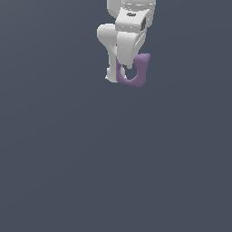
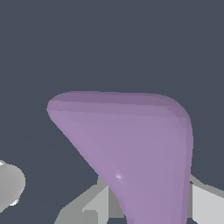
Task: Pick up the object and move it to a goal position.
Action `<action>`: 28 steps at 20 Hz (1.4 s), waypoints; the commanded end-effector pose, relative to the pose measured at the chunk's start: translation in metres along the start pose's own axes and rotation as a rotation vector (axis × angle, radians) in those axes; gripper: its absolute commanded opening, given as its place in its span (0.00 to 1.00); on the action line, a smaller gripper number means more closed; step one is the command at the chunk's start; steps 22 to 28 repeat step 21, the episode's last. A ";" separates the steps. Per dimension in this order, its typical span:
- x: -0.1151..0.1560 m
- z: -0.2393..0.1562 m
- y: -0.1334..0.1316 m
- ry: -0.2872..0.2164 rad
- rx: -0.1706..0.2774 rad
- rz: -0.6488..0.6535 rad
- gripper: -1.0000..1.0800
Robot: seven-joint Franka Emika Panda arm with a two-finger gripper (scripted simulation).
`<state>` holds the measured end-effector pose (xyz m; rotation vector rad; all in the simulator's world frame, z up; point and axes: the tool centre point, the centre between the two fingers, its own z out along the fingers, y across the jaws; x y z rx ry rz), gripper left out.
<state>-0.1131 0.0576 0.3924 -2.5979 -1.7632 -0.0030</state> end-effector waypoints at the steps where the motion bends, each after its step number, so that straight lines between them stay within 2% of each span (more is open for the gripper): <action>1: -0.002 -0.023 -0.001 -0.001 0.001 0.000 0.00; 7: -0.005 -0.064 -0.001 -0.002 0.000 0.002 0.00; 13: -0.006 -0.087 -0.001 -0.003 -0.001 0.003 0.00; 28: -0.006 -0.091 0.000 -0.003 -0.001 0.003 0.00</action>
